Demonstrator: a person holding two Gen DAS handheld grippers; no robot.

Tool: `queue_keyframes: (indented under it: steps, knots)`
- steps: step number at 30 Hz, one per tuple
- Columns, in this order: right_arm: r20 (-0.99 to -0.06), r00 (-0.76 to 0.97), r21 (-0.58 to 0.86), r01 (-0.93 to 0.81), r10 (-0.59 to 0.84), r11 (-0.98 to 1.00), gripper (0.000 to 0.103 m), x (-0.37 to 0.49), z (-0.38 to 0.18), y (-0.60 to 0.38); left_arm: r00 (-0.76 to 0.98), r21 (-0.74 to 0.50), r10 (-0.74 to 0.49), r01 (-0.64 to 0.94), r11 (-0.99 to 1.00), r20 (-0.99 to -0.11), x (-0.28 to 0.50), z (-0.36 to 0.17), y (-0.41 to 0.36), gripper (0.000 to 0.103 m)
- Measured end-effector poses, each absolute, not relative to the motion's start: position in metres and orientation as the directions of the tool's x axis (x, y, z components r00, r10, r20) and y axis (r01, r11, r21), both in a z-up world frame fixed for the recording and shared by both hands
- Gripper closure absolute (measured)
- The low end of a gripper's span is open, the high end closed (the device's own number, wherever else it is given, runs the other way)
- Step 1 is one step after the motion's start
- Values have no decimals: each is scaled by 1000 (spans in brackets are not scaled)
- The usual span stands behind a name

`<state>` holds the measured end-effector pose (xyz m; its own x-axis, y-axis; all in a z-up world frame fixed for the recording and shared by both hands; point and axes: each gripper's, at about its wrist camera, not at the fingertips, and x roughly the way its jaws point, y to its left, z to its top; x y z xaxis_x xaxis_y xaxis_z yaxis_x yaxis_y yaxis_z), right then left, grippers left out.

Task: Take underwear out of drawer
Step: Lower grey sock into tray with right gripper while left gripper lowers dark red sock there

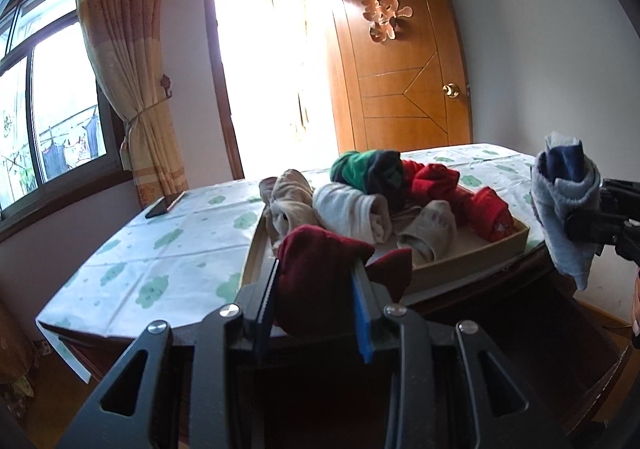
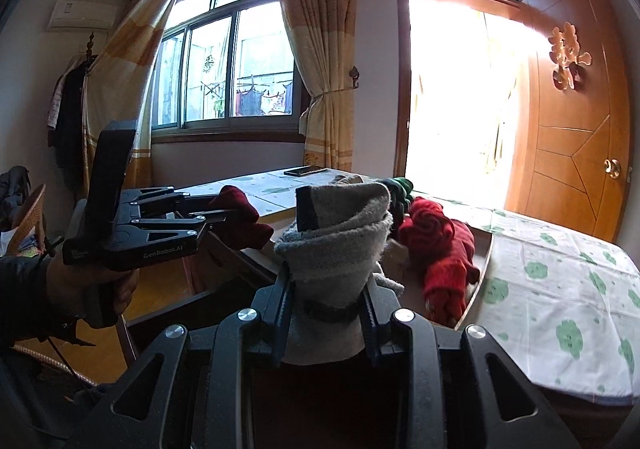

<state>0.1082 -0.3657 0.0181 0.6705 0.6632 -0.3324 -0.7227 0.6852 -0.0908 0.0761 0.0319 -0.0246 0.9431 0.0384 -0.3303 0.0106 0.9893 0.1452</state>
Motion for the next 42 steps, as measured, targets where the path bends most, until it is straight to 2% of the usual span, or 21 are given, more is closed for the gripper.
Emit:
queue_keyframes:
  steps: [23,29,42]
  knots:
    - [-371,654,-130,-740,660,660,71,161,55,-318,927,191,81,-10,981,-367,134,8,53,70]
    - [-414,633,-100,-745,654,659,71,181,52,-300,907,196,97,-16,980,-409,154,7,59,70]
    - [-577,559,-53,-753,595,656,71,219,26,-257,854,196,97,6,980,-511,181,-10,59,70]
